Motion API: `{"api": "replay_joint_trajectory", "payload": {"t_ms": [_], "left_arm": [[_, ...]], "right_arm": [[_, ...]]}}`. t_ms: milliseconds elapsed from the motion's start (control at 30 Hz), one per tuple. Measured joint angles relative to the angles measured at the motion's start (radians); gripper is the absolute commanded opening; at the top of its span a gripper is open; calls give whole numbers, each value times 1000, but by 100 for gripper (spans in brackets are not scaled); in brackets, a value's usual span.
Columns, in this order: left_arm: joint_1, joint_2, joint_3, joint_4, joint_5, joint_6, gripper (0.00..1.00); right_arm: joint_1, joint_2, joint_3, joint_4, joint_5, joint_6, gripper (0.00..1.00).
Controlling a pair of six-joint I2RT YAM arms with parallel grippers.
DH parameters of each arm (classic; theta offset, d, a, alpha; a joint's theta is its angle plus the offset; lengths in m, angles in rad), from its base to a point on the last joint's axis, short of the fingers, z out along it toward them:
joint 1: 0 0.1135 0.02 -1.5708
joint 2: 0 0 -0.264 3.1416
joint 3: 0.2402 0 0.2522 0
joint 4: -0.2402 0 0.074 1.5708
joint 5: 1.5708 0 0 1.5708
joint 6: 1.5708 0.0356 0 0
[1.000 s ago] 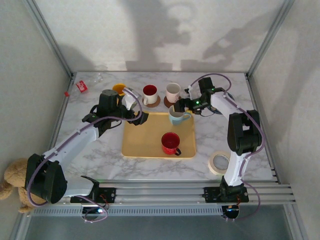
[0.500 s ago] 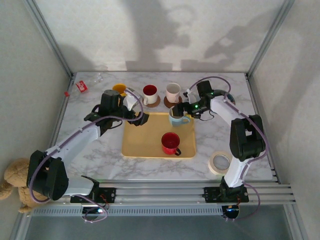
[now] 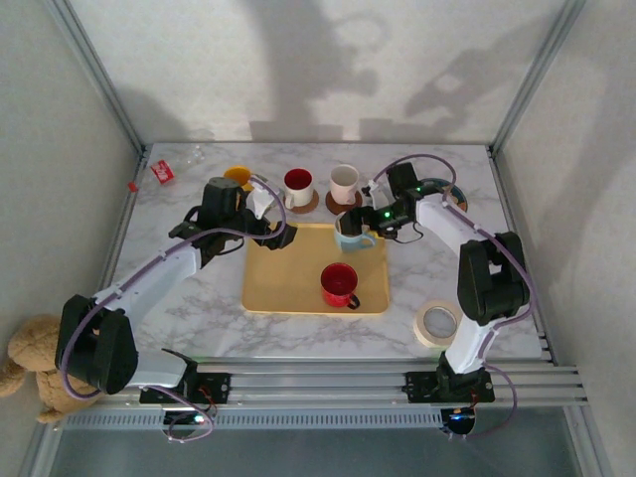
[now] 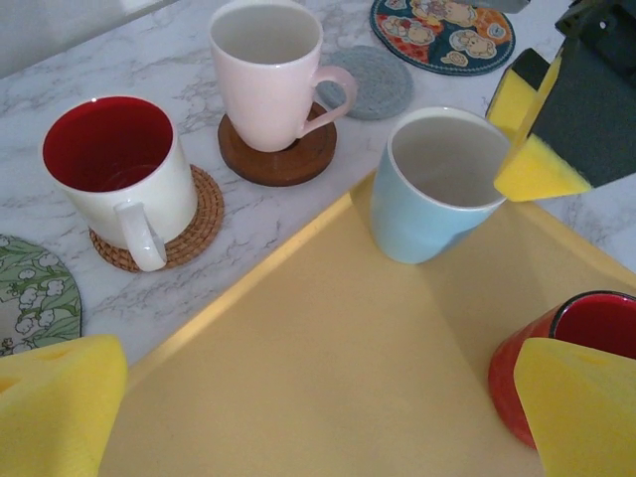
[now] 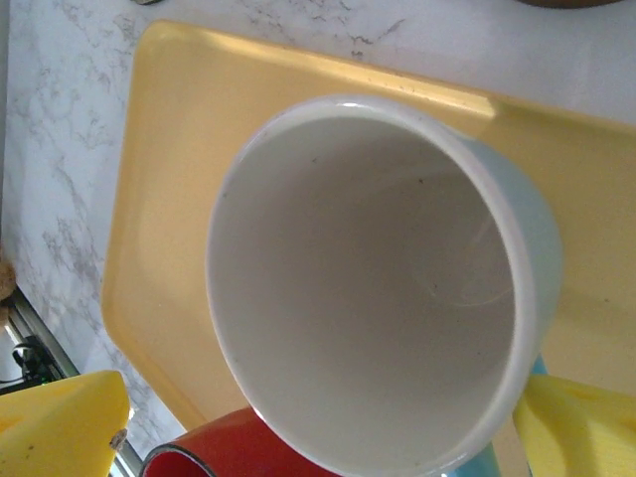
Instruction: Place the cup by the coaster
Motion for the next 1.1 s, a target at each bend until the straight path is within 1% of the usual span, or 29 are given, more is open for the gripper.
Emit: {"api": "replay_joint_trajectory", "payload": {"t_ms": [433, 600, 800, 933, 1100], "left_arm": [[0, 10, 21, -4, 6, 8, 100], [0, 9, 30, -16, 6, 14, 100], [0, -11, 33, -19, 6, 14, 100], [0, -34, 33, -19, 5, 14, 100], [-7, -54, 33, -23, 3, 14, 100]], "right_arm": [[7, -65, -11, -42, 43, 6, 99], [7, -70, 23, -131, 124, -49, 99], [13, -106, 110, -248, 282, -187, 99], [18, -167, 111, -280, 349, -270, 98], [21, -208, 100, -276, 400, -330, 97]]}}
